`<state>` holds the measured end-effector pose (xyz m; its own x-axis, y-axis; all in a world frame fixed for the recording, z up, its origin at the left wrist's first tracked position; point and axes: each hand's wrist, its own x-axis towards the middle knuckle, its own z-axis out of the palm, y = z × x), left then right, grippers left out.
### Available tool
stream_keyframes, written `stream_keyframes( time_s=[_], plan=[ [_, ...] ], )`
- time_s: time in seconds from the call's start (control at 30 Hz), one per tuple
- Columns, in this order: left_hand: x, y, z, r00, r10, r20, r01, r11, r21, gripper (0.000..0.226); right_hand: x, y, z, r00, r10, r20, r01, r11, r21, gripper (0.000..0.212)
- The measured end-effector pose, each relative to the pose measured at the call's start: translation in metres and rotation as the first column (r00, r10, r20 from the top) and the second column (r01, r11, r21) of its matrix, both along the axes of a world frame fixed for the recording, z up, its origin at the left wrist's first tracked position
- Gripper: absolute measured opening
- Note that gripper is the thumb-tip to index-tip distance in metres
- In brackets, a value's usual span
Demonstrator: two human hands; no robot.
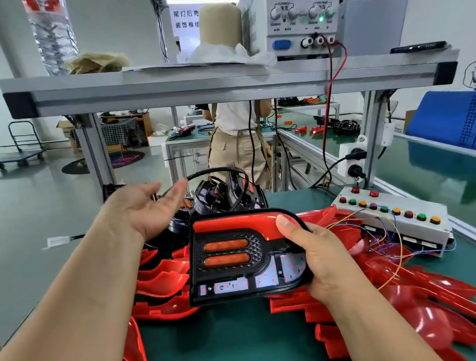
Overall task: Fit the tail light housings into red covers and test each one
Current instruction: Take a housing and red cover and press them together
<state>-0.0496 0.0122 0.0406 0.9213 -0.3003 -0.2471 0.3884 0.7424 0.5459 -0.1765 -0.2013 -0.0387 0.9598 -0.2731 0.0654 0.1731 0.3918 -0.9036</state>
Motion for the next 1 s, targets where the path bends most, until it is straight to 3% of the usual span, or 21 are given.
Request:
stream_keyframes(
  time_s=[0.1, 0.17, 0.27, 0.33, 0.4, 0.47, 0.57, 0.73, 1.0],
  plan=[
    [-0.019, -0.009, -0.004, 0.999, -0.022, -0.039, 0.027, 0.992, 0.12, 0.038, 0.0, -0.001, 0.0, 1.0, -0.015, -0.018, 0.015, 1.0, 0.016, 0.043],
    [-0.029, -0.009, -0.004, 1.0, -0.01, 0.02, 0.003, 0.949, 0.316, 0.026, 0.0, -0.003, 0.001, 1.0, -0.02, -0.019, 0.02, 1.0, 0.013, 0.046],
    [-0.049, -0.004, -0.009, 0.967, -0.088, 0.239, -0.12, 0.67, 0.732, 0.022, 0.001, -0.004, 0.001, 1.0, -0.012, -0.014, 0.012, 1.0, 0.021, 0.051],
    [-0.065, -0.007, -0.018, 0.916, -0.258, 0.308, -0.115, 0.567, 0.816, 0.034, 0.001, -0.004, 0.001, 1.0, -0.001, -0.003, 0.001, 1.0, 0.02, 0.047],
    [-0.08, -0.016, -0.029, 0.876, -0.364, 0.317, -0.006, 0.648, 0.762, 0.04, 0.0, 0.0, 0.001, 1.0, 0.011, 0.012, -0.011, 1.0, 0.004, 0.042],
    [-0.084, -0.023, -0.043, 0.882, -0.283, 0.376, -0.049, 0.739, 0.672, 0.032, 0.0, 0.006, -0.001, 1.0, 0.017, 0.021, -0.017, 1.0, -0.025, 0.043],
    [-0.082, -0.023, -0.059, 0.863, -0.246, 0.442, -0.136, 0.729, 0.671, 0.029, 0.001, 0.01, -0.002, 0.999, 0.026, 0.023, -0.024, 0.997, -0.069, 0.05],
    [-0.082, -0.015, -0.067, 0.851, -0.205, 0.484, -0.102, 0.839, 0.534, 0.021, -0.001, 0.003, -0.001, 0.988, 0.152, 0.036, -0.147, 0.982, -0.116, 0.038],
    [-0.086, -0.014, -0.071, 0.872, -0.114, 0.475, -0.144, 0.87, 0.472, 0.014, -0.001, 0.006, -0.003, 0.987, 0.16, -0.006, -0.161, 0.987, -0.004, 0.043]
  ],
)
